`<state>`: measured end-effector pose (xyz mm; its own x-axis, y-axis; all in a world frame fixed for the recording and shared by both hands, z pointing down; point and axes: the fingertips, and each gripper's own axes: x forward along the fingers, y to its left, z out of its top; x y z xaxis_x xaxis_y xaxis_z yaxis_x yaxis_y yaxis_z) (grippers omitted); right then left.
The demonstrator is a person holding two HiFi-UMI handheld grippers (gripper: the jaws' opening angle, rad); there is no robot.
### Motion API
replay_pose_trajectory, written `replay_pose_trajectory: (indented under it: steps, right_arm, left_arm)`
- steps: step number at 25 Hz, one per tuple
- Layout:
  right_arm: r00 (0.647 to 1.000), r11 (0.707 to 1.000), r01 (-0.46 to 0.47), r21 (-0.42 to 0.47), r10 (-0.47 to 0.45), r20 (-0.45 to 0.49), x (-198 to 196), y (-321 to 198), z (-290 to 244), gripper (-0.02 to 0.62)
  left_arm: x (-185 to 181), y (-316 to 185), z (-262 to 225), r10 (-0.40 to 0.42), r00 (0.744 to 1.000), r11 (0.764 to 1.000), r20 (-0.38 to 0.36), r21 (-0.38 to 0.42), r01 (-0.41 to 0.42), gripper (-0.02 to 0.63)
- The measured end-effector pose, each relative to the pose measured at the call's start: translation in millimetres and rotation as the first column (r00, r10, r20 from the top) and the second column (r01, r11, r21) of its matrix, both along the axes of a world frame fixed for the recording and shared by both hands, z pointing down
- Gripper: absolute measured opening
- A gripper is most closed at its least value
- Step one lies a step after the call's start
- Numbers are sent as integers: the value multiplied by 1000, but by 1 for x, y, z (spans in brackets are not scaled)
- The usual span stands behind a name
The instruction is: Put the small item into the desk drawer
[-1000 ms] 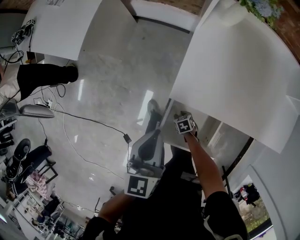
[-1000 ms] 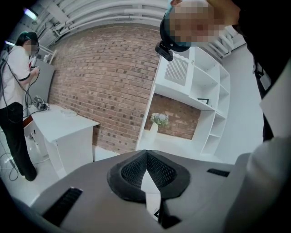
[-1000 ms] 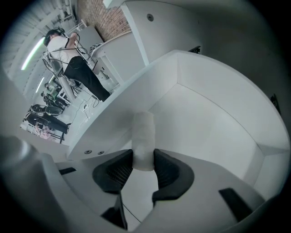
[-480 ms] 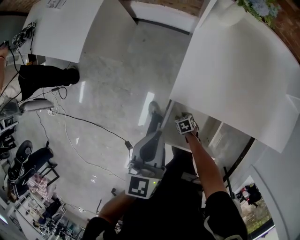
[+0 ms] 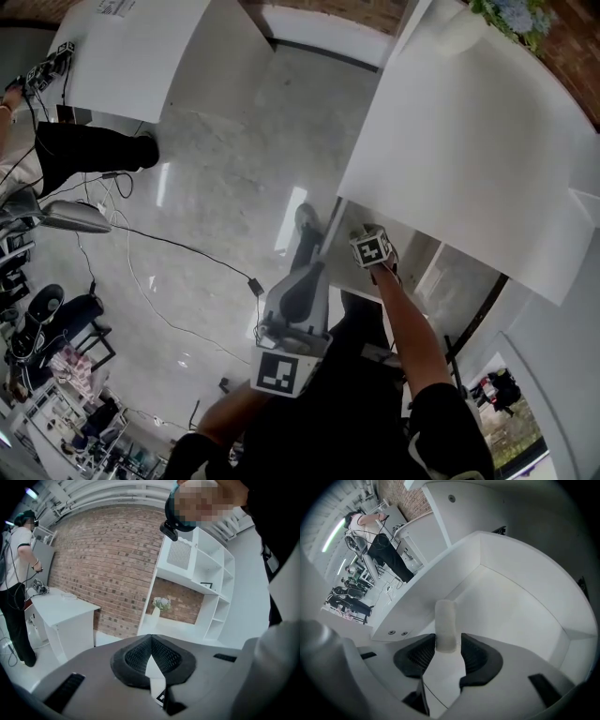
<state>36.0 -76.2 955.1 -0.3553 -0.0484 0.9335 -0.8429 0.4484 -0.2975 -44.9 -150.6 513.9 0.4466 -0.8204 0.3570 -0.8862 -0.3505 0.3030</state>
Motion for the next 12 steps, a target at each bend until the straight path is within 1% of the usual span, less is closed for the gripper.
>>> replay_pose_trajectory:
  steps: [3,5,8,12]
  right_arm:
    - [1000,1000,-9,5,9,9,1,-1,-9,189]
    - [999,999,-33,2,33,20,2,0,-18,187]
    - [997,997,-63,43,61,40,5,-7,-39,183]
    - [996,996,-65,67,61,64,7,-3,-73,151]
  left_arm:
    - [-1,3,-3,0,1000,1000,-4,3,0,23]
    - [-1,6,-6,-1,1000,1000,-10,5,1,23]
    - [0,9,-13,4,1000,1000,-18,19,-4,23]
    - [-1,14,-25,13,1000,999,-21,40,-12,23]
